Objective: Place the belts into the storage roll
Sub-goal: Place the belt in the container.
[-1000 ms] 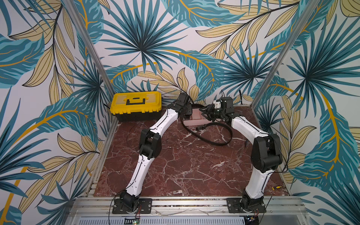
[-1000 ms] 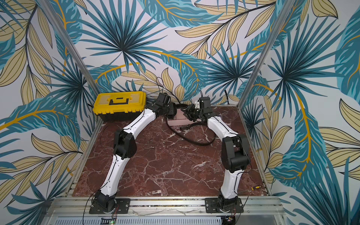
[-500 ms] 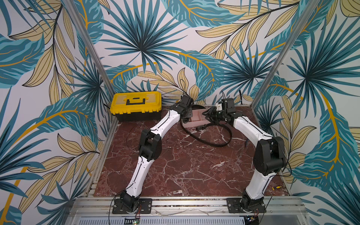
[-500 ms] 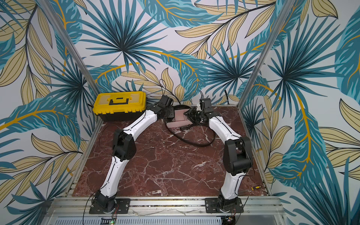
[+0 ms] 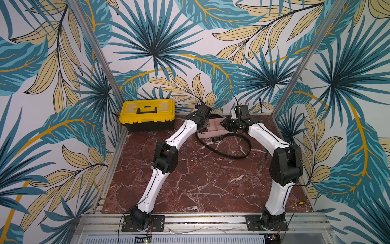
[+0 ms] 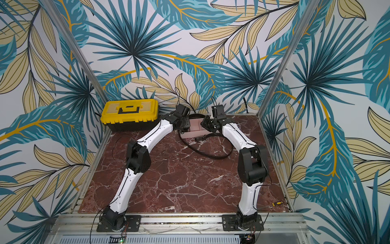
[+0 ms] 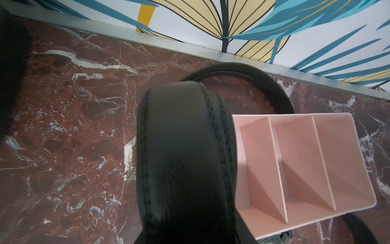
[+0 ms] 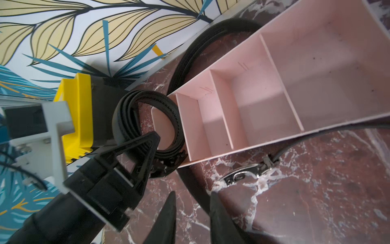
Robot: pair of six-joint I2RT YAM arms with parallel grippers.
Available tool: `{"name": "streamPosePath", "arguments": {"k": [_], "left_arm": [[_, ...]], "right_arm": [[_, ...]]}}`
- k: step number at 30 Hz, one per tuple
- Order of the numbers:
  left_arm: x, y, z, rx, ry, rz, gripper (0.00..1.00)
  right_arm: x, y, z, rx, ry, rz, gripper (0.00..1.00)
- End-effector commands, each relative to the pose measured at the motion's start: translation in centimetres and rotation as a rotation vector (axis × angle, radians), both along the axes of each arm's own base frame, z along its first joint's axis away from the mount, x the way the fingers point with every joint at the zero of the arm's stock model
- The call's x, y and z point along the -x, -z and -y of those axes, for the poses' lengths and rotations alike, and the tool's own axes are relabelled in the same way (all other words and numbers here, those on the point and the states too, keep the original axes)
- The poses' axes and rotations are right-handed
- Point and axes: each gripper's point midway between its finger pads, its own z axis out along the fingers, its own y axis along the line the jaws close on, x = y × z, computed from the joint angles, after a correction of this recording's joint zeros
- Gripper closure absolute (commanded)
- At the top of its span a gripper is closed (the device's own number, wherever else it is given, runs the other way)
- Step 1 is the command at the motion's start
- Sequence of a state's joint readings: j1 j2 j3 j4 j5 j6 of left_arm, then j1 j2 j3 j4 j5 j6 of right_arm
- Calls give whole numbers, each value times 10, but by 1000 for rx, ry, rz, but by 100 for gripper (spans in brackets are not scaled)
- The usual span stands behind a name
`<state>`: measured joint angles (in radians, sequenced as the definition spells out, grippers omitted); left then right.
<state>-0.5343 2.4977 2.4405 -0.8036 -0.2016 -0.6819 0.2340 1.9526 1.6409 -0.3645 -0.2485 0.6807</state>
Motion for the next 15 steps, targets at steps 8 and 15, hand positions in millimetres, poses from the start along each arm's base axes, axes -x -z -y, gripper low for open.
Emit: {"name": "streamPosePath", "arguments": {"k": [8,15], "left_arm": [[18,71,-12,24,-49,-231,100],[31,82,-12,-25,8,-295,87]], "right_arm": [[-6,22,2,103,6,-21,73],[-1,29,0,100,1,-43,73]]}}
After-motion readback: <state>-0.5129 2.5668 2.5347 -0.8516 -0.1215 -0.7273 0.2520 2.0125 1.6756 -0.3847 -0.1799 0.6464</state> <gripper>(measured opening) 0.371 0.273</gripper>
